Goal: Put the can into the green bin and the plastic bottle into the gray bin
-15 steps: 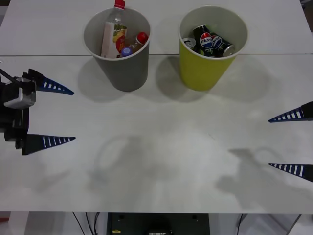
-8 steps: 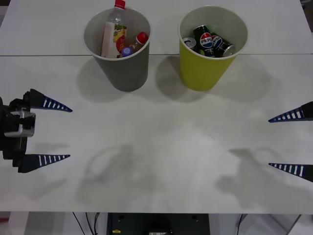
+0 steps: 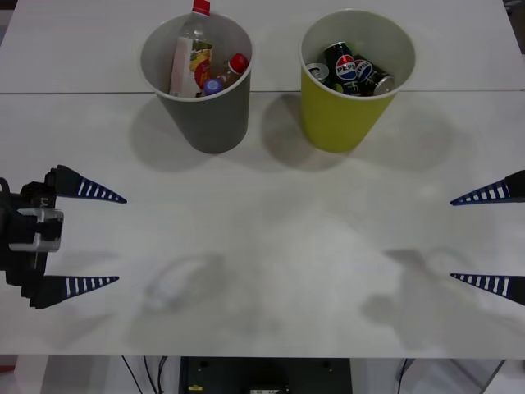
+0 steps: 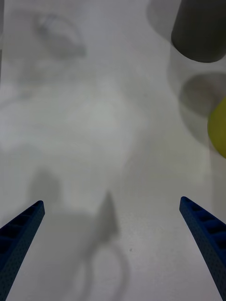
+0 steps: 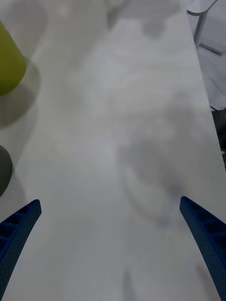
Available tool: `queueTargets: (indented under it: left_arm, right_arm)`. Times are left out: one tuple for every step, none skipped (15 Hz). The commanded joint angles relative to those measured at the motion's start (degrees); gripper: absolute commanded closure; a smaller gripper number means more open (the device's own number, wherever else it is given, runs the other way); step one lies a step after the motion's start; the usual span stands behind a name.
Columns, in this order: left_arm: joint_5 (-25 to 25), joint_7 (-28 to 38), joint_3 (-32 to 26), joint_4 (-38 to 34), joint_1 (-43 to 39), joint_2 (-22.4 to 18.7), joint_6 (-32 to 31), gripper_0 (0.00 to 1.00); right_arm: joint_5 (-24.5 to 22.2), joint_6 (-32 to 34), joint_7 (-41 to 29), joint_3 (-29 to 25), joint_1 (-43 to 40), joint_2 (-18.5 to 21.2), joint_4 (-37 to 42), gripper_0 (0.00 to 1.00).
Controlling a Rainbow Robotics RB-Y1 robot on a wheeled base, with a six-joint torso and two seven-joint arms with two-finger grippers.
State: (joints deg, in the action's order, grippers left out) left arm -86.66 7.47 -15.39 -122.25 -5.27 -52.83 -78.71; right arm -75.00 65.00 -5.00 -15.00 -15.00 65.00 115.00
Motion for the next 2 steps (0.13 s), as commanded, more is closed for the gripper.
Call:
queueTargets:
  left_arm:
    - [0.00,0.00,0.01,-0.01,-0.01,0.00,-0.04,0.00]
    - [0.00,0.00,0.01,-0.01,-0.01,0.00,-0.04,0.00]
  right_arm:
    - [0.00,0.00,0.00,0.00,0.00,0.00,0.00,0.00]
    - [0.00,0.00,0.00,0.00,0.00,0.00,0.00,0.00]
